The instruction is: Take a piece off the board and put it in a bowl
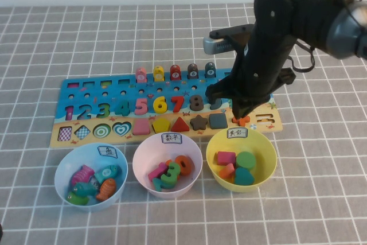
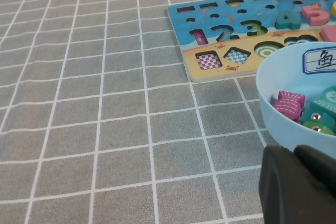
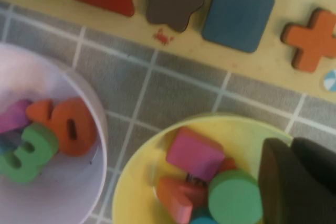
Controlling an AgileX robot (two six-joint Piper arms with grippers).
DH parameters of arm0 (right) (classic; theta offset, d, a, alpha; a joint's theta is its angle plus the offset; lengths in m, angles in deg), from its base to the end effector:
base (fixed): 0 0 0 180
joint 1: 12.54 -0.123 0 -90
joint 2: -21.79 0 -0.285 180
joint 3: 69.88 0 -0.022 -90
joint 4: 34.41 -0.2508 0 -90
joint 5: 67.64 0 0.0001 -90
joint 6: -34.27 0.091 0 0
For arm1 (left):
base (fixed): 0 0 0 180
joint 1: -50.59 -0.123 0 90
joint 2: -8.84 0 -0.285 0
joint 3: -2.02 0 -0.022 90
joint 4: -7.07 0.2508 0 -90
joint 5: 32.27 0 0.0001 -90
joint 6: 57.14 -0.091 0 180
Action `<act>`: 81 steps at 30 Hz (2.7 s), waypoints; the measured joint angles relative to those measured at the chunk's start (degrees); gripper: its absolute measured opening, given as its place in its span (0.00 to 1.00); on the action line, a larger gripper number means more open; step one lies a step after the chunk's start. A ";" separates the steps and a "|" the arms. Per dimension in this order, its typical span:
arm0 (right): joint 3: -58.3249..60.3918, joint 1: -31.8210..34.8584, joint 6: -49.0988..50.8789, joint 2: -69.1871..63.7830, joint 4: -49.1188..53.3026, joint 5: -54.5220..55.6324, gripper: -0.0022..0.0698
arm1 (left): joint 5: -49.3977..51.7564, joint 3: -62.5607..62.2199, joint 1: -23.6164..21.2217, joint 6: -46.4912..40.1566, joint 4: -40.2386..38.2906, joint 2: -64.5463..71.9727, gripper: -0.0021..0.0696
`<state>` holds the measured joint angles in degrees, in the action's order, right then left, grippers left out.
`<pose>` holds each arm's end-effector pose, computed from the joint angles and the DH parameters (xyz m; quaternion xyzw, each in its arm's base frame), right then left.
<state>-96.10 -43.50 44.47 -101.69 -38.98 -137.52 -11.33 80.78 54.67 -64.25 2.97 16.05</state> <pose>0.3644 0.2265 0.2624 -0.1696 0.9784 0.0756 0.0911 0.0526 -0.0061 0.1719 0.0591 0.8009 -0.0144 0.5957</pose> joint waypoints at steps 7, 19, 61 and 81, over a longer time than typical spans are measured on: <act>-0.89 0.62 0.98 -1.75 0.35 -0.28 0.33 | 0.00 0.00 0.00 0.00 0.00 0.00 0.03; -1.00 2.47 4.71 -4.88 1.56 2.54 0.48 | 0.00 0.00 0.00 0.00 0.00 0.00 0.03; -5.84 2.94 4.82 -9.47 3.27 3.92 0.62 | 0.00 0.00 0.00 0.00 0.00 0.00 0.03; -5.88 2.94 4.82 -13.08 3.31 4.17 0.62 | 0.00 0.00 0.00 0.00 0.00 0.00 0.03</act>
<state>-101.98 -40.56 49.29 -114.77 -35.67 -133.34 -11.33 80.78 54.67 -64.25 2.97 16.05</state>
